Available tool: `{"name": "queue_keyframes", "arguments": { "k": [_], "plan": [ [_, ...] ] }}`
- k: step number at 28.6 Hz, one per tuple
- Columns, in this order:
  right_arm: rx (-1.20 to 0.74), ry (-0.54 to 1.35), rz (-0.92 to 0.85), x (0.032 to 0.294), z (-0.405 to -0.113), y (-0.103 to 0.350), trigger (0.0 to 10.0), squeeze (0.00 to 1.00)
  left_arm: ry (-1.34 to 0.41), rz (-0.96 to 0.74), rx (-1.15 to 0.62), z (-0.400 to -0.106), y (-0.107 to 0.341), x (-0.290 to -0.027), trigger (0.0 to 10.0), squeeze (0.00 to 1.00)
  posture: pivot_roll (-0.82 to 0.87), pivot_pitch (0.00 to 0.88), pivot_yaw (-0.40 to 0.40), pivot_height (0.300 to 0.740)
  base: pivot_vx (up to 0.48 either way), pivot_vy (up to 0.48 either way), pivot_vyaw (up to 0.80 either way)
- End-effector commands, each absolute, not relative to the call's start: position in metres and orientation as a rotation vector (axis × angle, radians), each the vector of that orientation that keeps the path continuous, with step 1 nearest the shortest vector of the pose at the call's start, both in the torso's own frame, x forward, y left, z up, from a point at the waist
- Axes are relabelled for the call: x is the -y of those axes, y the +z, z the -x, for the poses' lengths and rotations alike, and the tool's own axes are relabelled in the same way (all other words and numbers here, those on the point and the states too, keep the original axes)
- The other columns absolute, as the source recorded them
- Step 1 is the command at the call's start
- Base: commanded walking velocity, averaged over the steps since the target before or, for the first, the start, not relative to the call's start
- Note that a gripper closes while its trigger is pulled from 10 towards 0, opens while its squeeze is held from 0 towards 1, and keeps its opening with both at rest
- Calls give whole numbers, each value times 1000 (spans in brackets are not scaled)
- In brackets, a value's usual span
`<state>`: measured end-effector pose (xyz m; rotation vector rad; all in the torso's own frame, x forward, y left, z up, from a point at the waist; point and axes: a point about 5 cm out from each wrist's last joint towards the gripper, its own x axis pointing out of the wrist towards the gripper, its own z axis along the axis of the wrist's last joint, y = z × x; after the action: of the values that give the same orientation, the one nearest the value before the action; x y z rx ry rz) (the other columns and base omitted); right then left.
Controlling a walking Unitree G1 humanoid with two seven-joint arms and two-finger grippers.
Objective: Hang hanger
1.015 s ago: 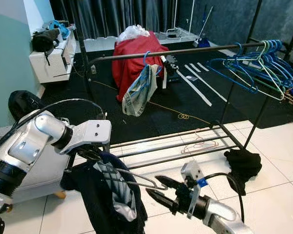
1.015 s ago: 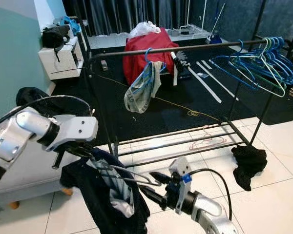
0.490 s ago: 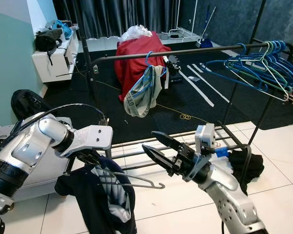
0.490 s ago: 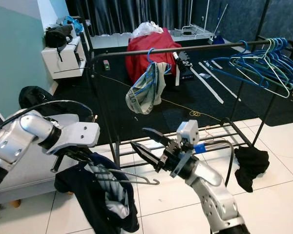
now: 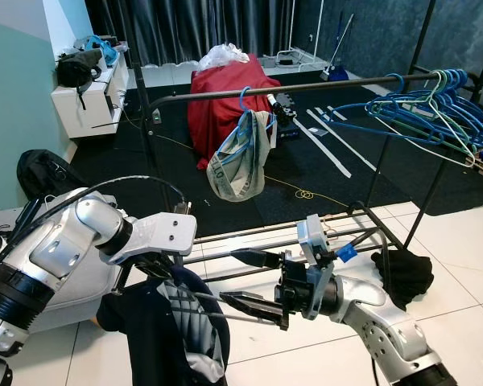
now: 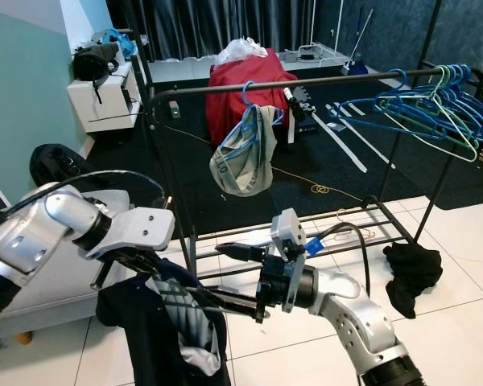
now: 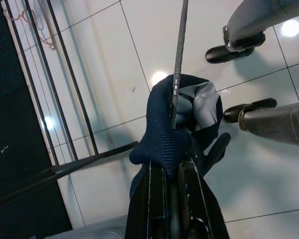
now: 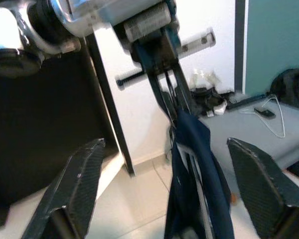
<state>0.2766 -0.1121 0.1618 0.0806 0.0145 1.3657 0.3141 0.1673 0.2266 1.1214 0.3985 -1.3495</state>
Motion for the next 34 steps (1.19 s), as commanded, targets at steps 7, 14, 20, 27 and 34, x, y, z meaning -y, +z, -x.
{"name": "queue_keyframes", "arguments": {
  "k": [7,14,20,27,34],
  "plan": [
    [-102,1403,129,107,-304,168,10000,0,-1411,-1194,-394,-304,232,-157,0,0,-57,16,30,740,0,0,0],
    [-256,1548,188,97,-306,171,10000,0,-1414,-1208,-416,-303,230,-159,0,0,-53,15,24,740,0,0,0],
    [-368,1666,207,96,-305,182,10000,0,-1405,-1223,-442,-305,229,-160,0,0,-51,25,18,740,0,0,0],
    [-392,1640,282,93,-313,179,10000,0,-1397,-1223,-448,-306,229,-157,0,0,-55,32,11,740,0,0,0],
    [-399,1618,330,84,-316,167,10000,0,-1388,-1234,-449,-309,231,-156,0,0,-55,36,22,740,0,0,0]
  ]
}}
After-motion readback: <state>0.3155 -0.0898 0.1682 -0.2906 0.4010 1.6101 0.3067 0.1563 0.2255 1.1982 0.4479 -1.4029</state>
